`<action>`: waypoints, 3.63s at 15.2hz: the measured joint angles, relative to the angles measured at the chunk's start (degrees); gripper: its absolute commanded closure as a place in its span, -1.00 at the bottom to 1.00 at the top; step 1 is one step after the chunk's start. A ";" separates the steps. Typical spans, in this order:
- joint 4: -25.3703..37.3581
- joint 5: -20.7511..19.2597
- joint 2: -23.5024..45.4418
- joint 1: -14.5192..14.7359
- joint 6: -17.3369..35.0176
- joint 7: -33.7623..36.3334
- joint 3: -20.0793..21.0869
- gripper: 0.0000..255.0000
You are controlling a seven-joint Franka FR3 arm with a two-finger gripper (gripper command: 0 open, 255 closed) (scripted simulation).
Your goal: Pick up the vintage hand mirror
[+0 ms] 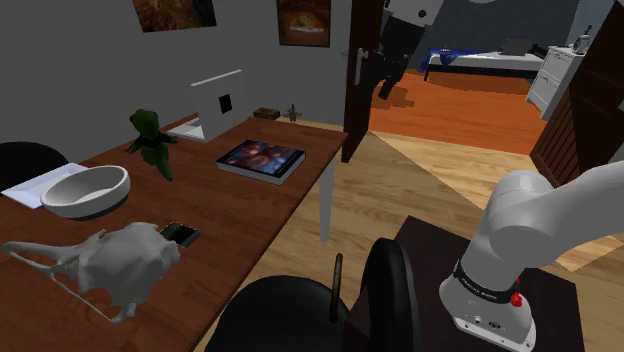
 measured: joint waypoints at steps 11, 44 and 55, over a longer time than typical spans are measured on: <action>-16.63 3.08 -2.88 -3.63 10.70 17.17 9.71 -1.00; -30.68 -12.70 47.90 -26.37 60.06 92.46 52.61 -1.00; -30.48 -15.83 49.15 -26.50 60.74 94.69 52.16 1.00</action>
